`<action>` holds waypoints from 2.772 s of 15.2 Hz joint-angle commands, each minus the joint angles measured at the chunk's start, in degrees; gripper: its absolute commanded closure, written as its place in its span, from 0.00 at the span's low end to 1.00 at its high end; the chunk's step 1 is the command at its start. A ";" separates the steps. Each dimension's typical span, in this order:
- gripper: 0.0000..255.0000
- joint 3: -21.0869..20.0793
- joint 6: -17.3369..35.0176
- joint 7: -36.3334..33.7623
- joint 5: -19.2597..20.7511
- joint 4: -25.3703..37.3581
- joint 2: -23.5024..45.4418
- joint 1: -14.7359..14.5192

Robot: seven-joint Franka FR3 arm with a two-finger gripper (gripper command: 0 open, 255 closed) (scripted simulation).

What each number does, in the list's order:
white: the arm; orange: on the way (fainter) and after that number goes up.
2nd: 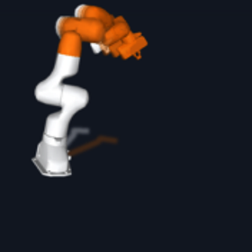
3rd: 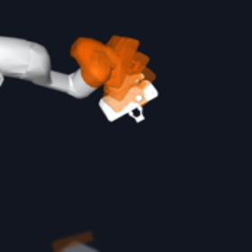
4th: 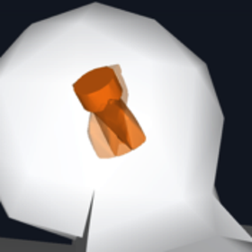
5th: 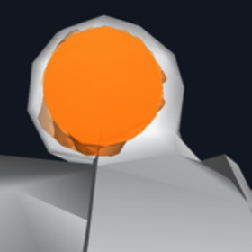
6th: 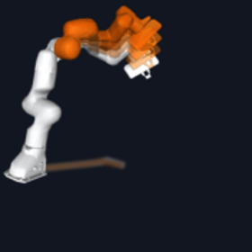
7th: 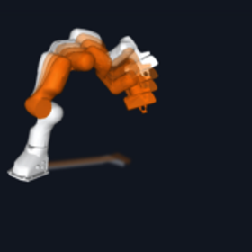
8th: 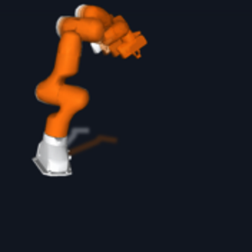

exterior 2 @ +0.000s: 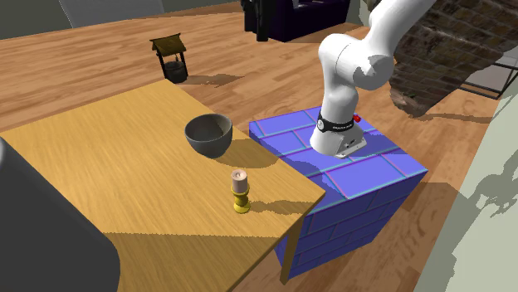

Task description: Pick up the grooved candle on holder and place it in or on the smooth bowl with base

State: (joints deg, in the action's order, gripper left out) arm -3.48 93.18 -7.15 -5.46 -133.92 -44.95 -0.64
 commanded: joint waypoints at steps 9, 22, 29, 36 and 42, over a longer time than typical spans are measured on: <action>0.00 -7.43 13.93 -7.05 -3.20 -5.73 7.75 -1.33; 0.00 -19.61 35.93 -21.12 -0.91 -3.97 31.31 -0.95; 0.00 -21.09 41.93 -23.98 1.61 -4.57 37.03 -0.58; 0.00 -21.31 44.05 -24.58 2.40 -5.22 38.61 -0.45; 1.00 -21.31 44.04 -24.58 2.40 -5.22 38.61 -0.45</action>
State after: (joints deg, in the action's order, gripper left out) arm -24.79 137.23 -31.73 -3.06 -139.13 -6.36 -1.08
